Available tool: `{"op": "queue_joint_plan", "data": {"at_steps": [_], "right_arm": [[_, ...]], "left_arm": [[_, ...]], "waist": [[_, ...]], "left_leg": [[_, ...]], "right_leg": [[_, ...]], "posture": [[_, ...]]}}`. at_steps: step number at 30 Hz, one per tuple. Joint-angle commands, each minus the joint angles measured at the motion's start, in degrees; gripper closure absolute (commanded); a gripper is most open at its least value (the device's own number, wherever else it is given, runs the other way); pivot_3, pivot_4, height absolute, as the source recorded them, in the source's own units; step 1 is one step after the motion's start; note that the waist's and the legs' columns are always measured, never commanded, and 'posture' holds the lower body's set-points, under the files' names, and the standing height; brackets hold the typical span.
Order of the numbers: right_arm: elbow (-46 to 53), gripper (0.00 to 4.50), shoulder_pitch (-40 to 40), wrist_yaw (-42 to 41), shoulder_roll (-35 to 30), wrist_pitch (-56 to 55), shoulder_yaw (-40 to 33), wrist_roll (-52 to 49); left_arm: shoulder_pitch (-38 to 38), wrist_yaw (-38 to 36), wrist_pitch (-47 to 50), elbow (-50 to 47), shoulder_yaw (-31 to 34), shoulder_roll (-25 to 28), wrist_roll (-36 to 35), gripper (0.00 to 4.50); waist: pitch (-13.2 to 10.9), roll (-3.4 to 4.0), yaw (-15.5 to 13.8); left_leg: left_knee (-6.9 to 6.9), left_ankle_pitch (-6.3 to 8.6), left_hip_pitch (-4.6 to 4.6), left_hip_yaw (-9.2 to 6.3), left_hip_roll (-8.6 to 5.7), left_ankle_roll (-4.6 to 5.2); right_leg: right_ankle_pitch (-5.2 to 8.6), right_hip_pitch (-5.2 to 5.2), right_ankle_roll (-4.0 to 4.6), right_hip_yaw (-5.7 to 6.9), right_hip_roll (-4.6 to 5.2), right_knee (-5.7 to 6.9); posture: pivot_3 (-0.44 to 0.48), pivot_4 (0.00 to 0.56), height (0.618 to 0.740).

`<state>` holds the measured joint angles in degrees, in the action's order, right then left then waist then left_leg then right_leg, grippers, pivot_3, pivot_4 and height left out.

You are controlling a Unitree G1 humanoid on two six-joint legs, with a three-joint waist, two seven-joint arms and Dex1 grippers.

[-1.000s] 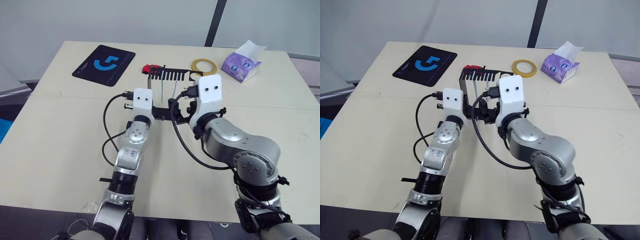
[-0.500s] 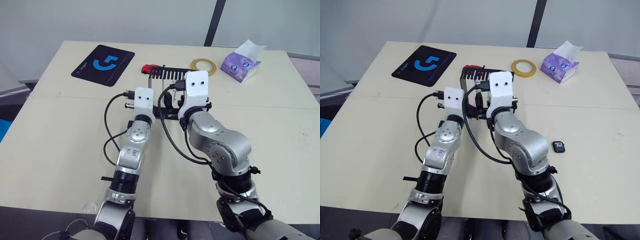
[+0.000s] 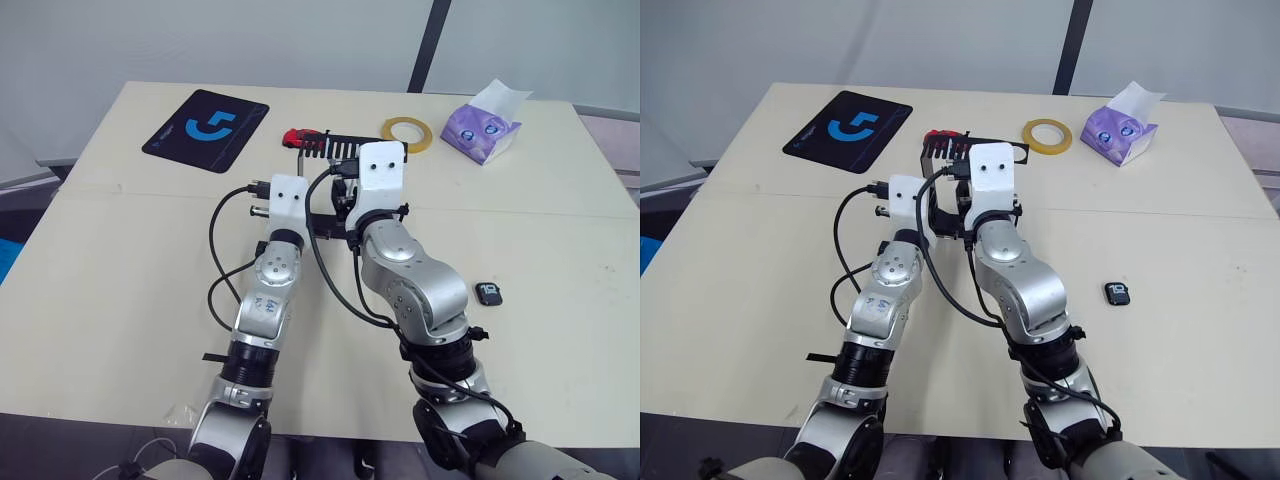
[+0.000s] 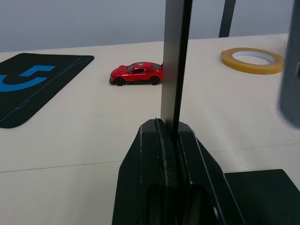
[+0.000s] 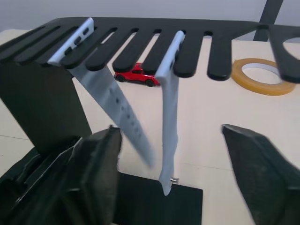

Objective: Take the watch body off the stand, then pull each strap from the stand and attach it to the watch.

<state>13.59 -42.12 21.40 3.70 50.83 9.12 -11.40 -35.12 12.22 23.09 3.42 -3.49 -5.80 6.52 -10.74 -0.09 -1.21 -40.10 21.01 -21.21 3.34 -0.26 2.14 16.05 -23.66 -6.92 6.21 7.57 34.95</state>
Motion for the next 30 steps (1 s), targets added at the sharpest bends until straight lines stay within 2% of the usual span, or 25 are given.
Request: {"op": "queue_joint_plan", "data": {"at_steps": [1, 15, 30], "right_arm": [[2.88, 1.71, 0.18, -1.75, 1.21, 0.08, -0.15, 1.35], [8.45, 1.71, 1.36, -4.26, 2.16, 4.77, -0.42, 4.38], [0.16, 1.71, 0.16, -5.28, 3.45, -1.49, -2.43, 6.68]], "left_arm": [[0.17, -0.26, -0.16, -0.21, -0.98, -1.08, 0.27, 4.5], [-0.17, -0.28, -0.35, 0.24, -0.65, -1.03, 0.25, 4.5], [-0.22, -0.59, -0.32, -0.08, -0.89, -1.11, 0.25, 4.5]], "waist": [[0.0, 0.0, 0.03], [0.0, 0.0, 0.04], [0.0, 0.0, 0.05]], "left_leg": [[0.0, 0.0, 0.0, 0.0, 0.0, 0.0], [0.02, 0.0, 0.0, -0.01, 0.0, 0.0], [0.03, 0.0, 0.0, -0.01, 0.0, 0.0]], "right_leg": [[0.0, 0.0, 0.0, 0.0, 0.0, 0.0], [0.0, -0.01, 0.0, -0.01, 0.0, -0.01], [0.0, -0.02, 0.0, -0.01, 0.0, -0.01]], "posture": [[0.0, 0.15, 0.738], [0.0, 0.15, 0.738], [0.0, 0.15, 0.738]]}}
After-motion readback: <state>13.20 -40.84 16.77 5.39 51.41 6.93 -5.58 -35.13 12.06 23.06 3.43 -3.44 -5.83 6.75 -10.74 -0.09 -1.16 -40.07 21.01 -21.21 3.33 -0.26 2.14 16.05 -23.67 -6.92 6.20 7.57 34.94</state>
